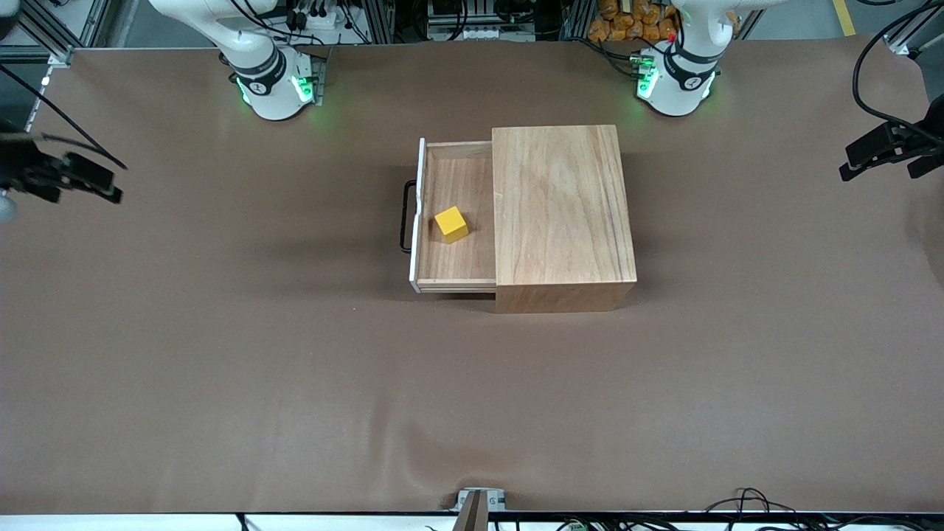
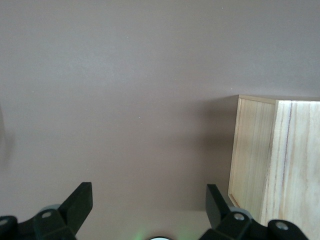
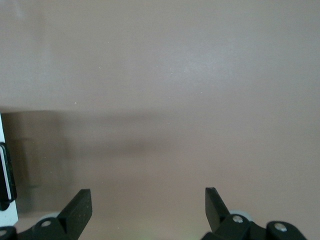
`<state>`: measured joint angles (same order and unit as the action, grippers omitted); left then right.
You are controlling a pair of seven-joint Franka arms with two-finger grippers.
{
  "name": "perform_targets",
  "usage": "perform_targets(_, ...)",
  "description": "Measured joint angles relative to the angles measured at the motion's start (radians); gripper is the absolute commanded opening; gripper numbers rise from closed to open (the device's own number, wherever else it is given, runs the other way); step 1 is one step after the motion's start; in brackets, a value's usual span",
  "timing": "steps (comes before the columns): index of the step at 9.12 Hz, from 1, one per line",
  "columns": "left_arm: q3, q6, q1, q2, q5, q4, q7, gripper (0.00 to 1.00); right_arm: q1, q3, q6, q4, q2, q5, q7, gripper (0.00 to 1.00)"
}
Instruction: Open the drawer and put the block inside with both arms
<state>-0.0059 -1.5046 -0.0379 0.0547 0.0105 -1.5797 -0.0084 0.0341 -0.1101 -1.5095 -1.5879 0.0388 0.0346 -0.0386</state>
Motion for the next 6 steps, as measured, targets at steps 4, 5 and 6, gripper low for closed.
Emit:
perform_targets(4,0.000,0.001,0.000,0.000,0.000,0.000,0.000,1.00,-0.034,0.004,0.048,-0.005,0.022,-0.001,-0.023,1.00)
perform_targets(5,0.000,0.001,0.000,0.000,0.000,0.000,0.000,1.00,-0.034,0.006,0.052,-0.005,0.023,-0.001,-0.018,1.00)
perform_targets(6,0.000,0.001,0.000,0.000,0.000,0.000,0.000,1.00,-0.034,0.006,0.055,-0.005,0.023,-0.001,-0.014,1.00)
